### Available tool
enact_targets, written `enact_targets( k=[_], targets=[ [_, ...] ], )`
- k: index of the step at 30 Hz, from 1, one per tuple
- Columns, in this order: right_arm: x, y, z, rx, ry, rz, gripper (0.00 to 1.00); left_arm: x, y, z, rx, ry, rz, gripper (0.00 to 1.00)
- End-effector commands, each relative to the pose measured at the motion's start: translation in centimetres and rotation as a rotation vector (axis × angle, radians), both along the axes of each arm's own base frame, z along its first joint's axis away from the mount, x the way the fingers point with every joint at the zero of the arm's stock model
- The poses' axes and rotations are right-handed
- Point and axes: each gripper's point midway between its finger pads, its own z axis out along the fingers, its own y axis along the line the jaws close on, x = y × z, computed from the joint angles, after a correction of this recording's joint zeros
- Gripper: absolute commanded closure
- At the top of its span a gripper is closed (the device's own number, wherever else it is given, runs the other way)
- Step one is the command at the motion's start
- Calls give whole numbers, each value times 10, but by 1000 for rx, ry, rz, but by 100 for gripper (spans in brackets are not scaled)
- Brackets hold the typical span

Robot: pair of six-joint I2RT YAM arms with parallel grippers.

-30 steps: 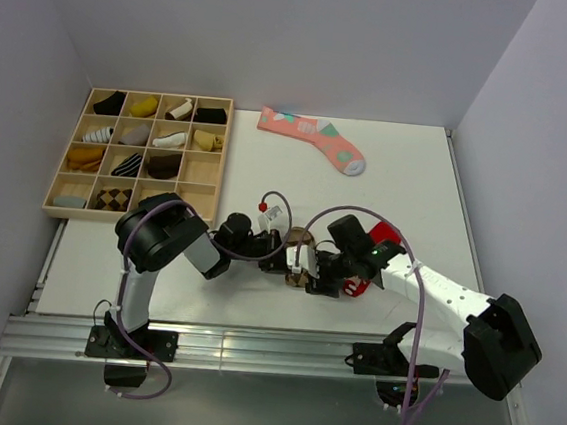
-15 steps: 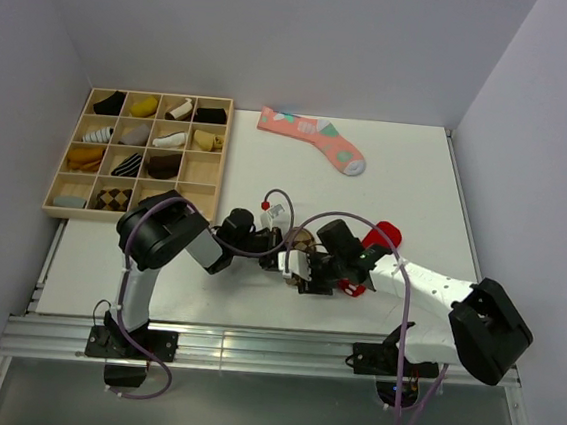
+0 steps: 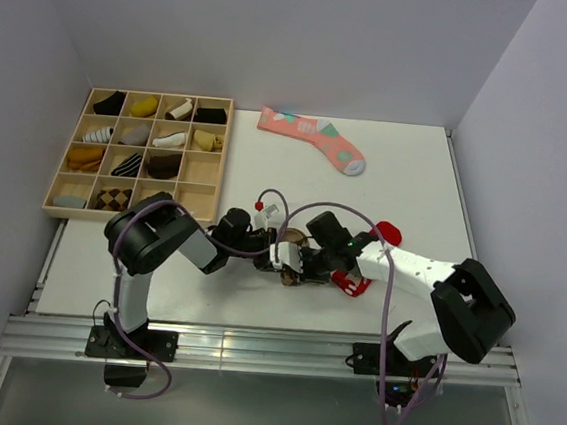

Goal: Roll the socks
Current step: Roll the sock at the center of the board.

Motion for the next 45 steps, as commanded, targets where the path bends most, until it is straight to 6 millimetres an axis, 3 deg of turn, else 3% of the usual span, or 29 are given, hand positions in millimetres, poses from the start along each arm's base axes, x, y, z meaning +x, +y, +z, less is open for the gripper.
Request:
enact_targets(
  k=[1,9,15,20,29,37,45],
  targets=[
    [-18,-14,-18,-114,140,-29,85,-24,32,-37,222,9,24,81],
    [-31,-15,-20,-168,284,-37,87,6,44,3,205,-187,191,69],
    [-38,-14,-6,-204,368,-20,87,13,66,16,209,-264,331,66],
    [-45,-17,-2,-251,469,3,88,10,85,17,222,-302,423,65],
    [-31,-7,3,-312,630,-16,88,-14,97,44,130,-422,521,67],
    [-16,9,3,-339,781,-33,87,-27,72,79,123,-614,396,62],
    [-5,9,-7,-374,831,-71,87,-17,37,73,218,-717,260,55]
  ],
)
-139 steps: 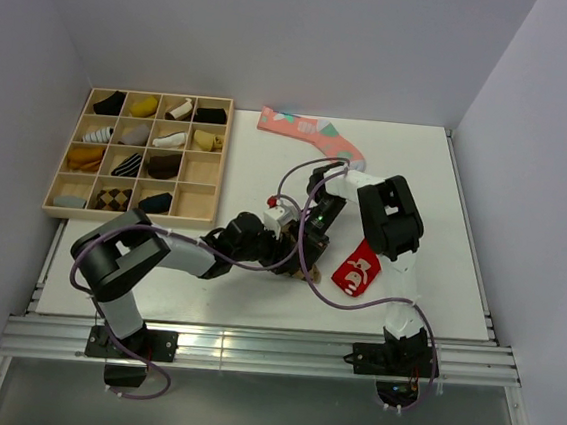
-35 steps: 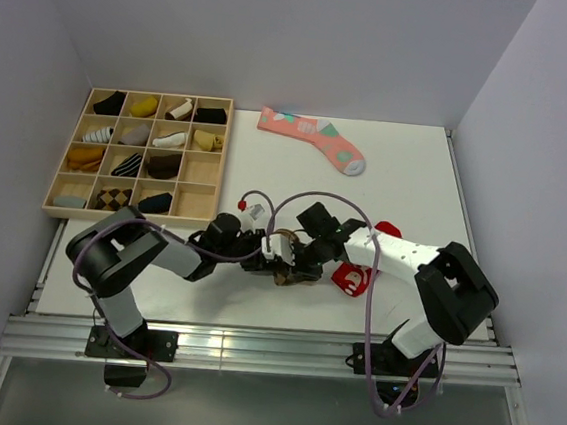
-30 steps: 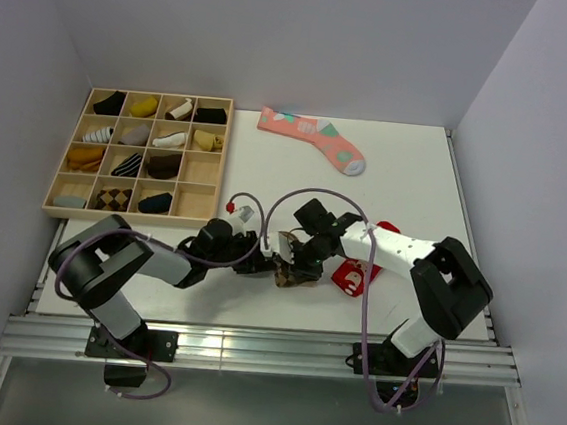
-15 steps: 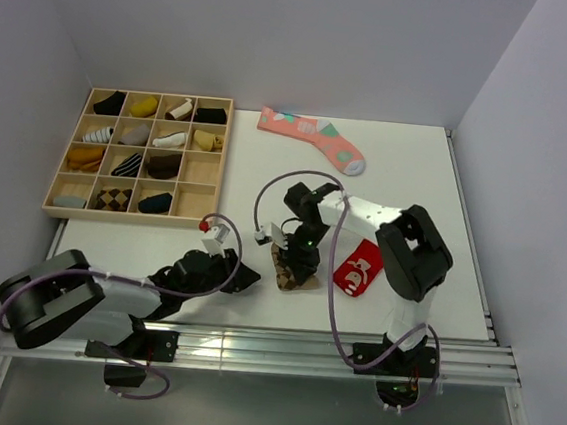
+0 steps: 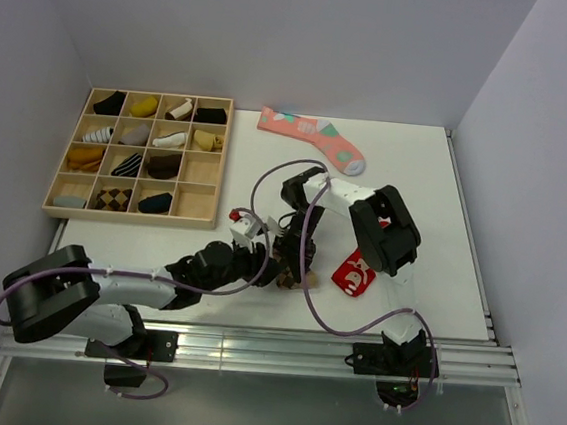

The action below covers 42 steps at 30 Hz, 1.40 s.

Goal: Roll the socks
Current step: Roll the sock at the center of the board.

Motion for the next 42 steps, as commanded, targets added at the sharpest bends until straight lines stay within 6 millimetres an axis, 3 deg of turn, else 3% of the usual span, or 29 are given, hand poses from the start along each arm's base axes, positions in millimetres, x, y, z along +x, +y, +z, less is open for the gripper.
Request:
enact_targets(
  k=[1,8,20,29,42],
  targets=[
    [3,-10,-15,-60,4,27,87,5,-11,-4,82,-79,-55,53],
    [3,-12,-16,-71,8,22,86,8,-26,-27,135,-78,-108,48],
    [6,-13,-19,-82,9,10,87,-1,-40,-27,98,-77,-185,44],
    [6,-12,-18,-83,14,4,87,-3,-47,-45,121,-37,-217,45],
    [9,-7,-14,-50,-3,-24,86,-13,-37,-65,130,38,-229,86]
  ],
)
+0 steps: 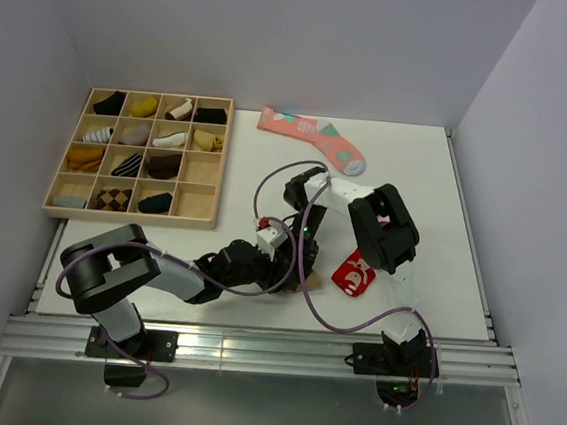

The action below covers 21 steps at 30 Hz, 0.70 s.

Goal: Roll the socks
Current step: Roll the sock at the center of the board.

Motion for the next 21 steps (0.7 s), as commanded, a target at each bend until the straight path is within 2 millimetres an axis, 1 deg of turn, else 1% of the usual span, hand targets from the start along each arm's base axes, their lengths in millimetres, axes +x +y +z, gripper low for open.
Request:
enact_targets(
  k=[1,2,4,5,6,8,9,10,12,13,15,16,18,19,21],
  targets=[
    [12,1,-12,1,-65,8,85,-6,3,-14,21,40,-13,87],
    [12,2,-12,4,-66,4,84,-6,4,-18,32,51,-12,90],
    [14,3,-10,17,-83,-10,80,-8,6,-23,36,73,-9,99],
    [15,3,-8,24,-88,-13,78,-8,7,-23,31,77,-6,100],
    [16,3,-6,37,-93,-24,74,-9,9,-25,29,88,-7,100],
    [16,2,1,62,-109,-38,70,-9,15,-33,40,121,12,100],
    [19,4,3,86,-121,-52,64,-10,15,-32,26,122,8,100],
    [22,1,9,101,-139,-71,62,-12,21,-38,31,149,18,100],
    [28,1,16,129,-158,-97,56,-12,23,-40,19,167,29,100],
    [31,-1,25,158,-166,-123,54,-12,27,-46,26,191,44,100],
    [34,-3,35,189,-168,-146,51,-13,27,-49,25,214,47,100],
    [37,-3,47,238,-172,-166,50,-14,27,-52,24,237,52,100],
    [34,-7,61,273,-148,-187,49,-16,27,-54,19,259,49,100],
    [35,-8,69,297,-166,-190,49,-16,27,-58,21,279,55,100],
    [42,-12,76,331,-204,-220,49,-18,27,-61,19,306,49,100]
  ],
)
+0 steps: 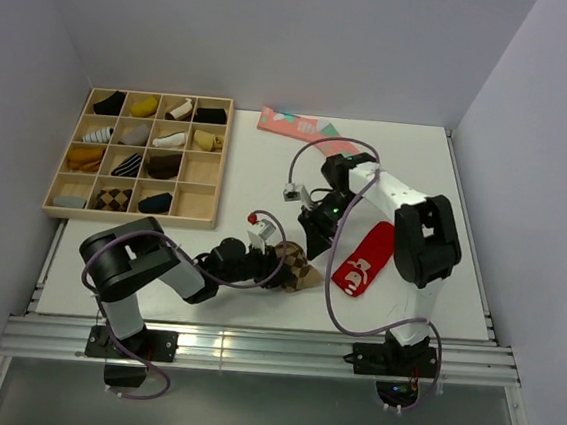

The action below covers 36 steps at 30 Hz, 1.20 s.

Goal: Roll the socks
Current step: Roll the sock at the center of the board.

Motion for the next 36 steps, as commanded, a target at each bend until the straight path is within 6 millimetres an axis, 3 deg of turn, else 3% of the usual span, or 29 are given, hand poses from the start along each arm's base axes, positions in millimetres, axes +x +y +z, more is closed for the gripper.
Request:
enact_targets(
  k=[1,6,8,9,11,12,13,16,26,36],
  targets=[
    [0,-2,35,125,-88,-24,49,-23,26,-59,155,185,-11,100],
    [12,-18,45,183,-260,-77,48,-28,28,-65,128,283,-36,100],
    [6,-26,46,186,-340,-87,48,-25,29,-64,116,321,-29,100],
    [17,-26,45,190,-429,-88,48,-30,31,-66,122,358,-50,100],
    [9,-34,43,188,-526,-92,48,-25,28,-65,123,398,-45,100],
    [9,-38,33,174,-580,-87,47,-30,31,-70,150,443,-57,100],
    [7,-39,41,186,-660,-74,46,-28,27,-67,142,463,-56,100],
    [2,-40,38,189,-797,-37,43,-30,27,-68,151,563,-65,100],
    [-30,-23,5,189,-919,123,39,-44,29,-81,132,805,-82,100],
    [-46,-7,-21,166,-977,231,39,-41,30,-81,170,819,-66,100]
  ],
)
